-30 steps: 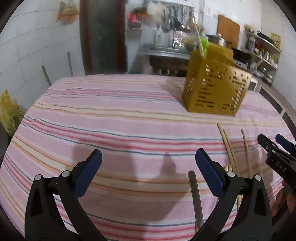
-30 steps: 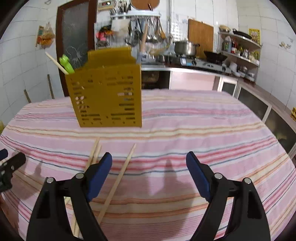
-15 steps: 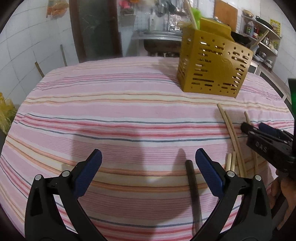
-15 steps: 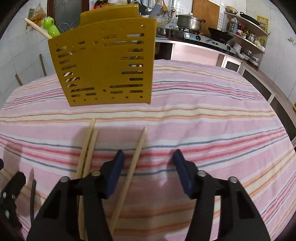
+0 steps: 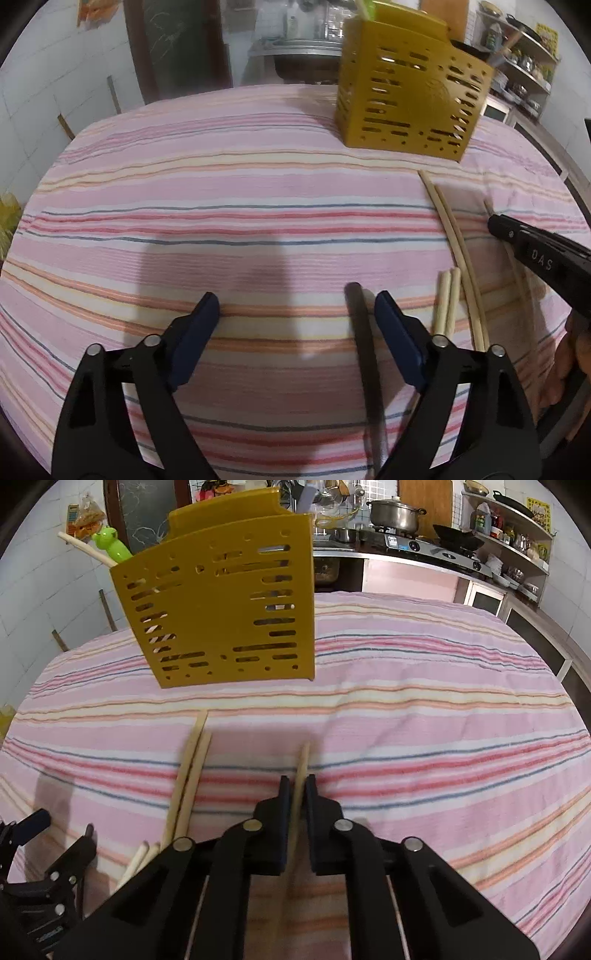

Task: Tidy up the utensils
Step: 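Grasp another wooden chopstick with the right tool while the left tool reaches toward the dark utensil, then lift the chopstick and metal spoon and carry both over the yellow holder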

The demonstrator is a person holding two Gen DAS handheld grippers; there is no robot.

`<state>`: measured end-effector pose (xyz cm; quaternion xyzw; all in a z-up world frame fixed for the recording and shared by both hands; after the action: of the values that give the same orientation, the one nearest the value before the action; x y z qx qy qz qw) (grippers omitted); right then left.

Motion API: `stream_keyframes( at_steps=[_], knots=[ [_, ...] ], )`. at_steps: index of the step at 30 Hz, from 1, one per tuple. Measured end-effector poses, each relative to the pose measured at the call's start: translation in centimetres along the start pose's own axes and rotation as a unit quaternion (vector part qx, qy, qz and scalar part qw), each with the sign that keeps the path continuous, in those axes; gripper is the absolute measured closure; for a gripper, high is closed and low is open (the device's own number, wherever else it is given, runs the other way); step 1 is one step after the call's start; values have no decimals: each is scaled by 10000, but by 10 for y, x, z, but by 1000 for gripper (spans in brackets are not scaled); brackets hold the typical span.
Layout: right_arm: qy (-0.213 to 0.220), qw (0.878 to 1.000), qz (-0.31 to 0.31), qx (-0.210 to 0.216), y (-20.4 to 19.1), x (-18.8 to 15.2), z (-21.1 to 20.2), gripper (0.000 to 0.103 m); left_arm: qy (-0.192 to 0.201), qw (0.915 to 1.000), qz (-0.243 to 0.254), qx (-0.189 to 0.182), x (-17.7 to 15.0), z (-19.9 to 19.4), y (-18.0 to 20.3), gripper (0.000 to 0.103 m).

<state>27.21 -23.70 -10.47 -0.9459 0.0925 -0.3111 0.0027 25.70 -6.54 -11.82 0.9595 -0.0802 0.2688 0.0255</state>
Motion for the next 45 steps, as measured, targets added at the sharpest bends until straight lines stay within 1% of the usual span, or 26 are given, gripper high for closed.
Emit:
stream_keyframes(
  at_steps=[4,7,9,11,12,14,15,17,18,19,20,22,24,30,33,36,38,39,42,45],
  knots=[
    [-13,10000,7,86,3,-9,-5,96,-28,9998,178,25,-4,0,10,29],
    [-11,9998,68,176,5,-11,-4,96,-47,9998,175,24,-5,0,13,35],
    [-27,9997,91,205,5,-10,-2,96,-54,9998,206,14,-3,0,16,43],
    [-56,9997,76,205,4,-10,-1,95,-72,9995,301,-42,-1,1,22,56],
    [-59,9997,85,206,5,-8,0,95,-87,9994,341,-60,0,1,24,58],
    [-73,9997,90,201,5,-8,1,95,-94,9990,426,-75,1,1,28,66],
    [-81,9997,88,192,5,-7,2,95,-106,9989,446,-94,1,1,29,68],
    [-86,9997,92,188,9,-3,3,96,-134,9988,450,-145,2,1,30,80],
    [-86,9997,103,192,9,-3,3,96,-142,9988,440,-164,3,1,29,84],
    [-81,9997,115,203,9,-2,3,96,-149,9988,423,-182,4,1,29,90],
    [-66,9997,121,214,10,-2,2,96,-135,9989,402,-200,5,2,28,93],
    [-33,9996,163,240,11,-2,1,96,-79,9991,329,-264,4,1,26,94],
    [35,9995,190,235,13,-1,-2,96,-4,9991,349,-244,3,0,26,95],
    [410,9978,395,333,23,4,-22,97,154,9993,235,-256,5,-7,21,95],
    [723,9952,501,425,27,9,-38,97,544,9984,60,-170,11,-24,10,95],
    [1096,9917,503,440,28,15,-55,97,905,9957,-101,-182,18,-42,2,95],
    [1384,9886,456,384,26,18,-69,97,1272,9916,-186,-164,24,-59,-1,95],
    [1557,9862,429,360,25,20,-77,97,1388,9900,-190,-141,26,-64,-2,95],
    [1999,9789,347,254,25,26,-97,97,1886,9819,-192,-31,32,-87,-2,95],
    [2350,9715,283,153,24,26,-112,97,2153,9763,-227,-35,36,-101,-3,95]
  ],
)
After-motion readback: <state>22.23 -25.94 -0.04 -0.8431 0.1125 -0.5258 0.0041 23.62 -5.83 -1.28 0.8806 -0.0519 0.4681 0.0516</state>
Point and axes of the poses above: each gripper's, at about its wrist camera, not at the fingertips, and z roughly the way its jaws point, y to its right, x to its top, the point moved 7 cm from there along z, roughly the way its jaws point, and after that the axes turned 4 degrees about -y, right-handed, at the moved point
